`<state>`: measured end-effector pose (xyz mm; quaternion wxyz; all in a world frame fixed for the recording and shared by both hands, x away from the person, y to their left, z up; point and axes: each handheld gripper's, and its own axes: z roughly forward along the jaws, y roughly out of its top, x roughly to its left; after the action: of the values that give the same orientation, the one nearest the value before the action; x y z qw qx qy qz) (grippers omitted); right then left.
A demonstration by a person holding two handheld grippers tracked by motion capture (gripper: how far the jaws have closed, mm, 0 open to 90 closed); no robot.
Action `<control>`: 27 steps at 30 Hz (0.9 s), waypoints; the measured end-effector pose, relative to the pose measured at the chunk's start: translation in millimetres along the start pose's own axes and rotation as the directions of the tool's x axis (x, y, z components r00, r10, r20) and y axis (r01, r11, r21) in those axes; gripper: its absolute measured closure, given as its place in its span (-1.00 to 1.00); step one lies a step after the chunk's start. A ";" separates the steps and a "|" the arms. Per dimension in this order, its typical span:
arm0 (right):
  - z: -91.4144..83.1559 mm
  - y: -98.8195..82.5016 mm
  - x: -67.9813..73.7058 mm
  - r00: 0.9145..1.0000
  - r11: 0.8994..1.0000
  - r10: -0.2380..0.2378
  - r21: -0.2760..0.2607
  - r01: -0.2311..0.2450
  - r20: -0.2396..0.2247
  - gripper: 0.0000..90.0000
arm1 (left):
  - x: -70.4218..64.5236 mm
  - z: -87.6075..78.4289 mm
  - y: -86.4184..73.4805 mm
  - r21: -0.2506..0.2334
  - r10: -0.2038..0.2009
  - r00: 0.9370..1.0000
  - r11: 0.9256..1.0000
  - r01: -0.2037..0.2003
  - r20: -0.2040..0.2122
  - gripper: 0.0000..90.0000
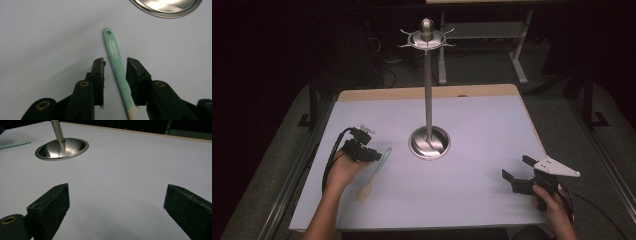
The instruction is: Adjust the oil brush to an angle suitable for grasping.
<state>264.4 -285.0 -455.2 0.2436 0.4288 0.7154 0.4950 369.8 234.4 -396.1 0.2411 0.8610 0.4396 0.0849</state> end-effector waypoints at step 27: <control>1.3 0.7 -5.6 0.998 0.999 0.030 0.017 -0.029 -0.062 -0.87 | -9.9 36.0 18.7 0.180 0.037 0.998 0.983 -0.028 -0.047 0.45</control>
<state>268.5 -289.0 -455.5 0.2104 0.4256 0.7203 0.5057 390.1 205.0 -417.6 0.1503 0.8838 0.4375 0.0706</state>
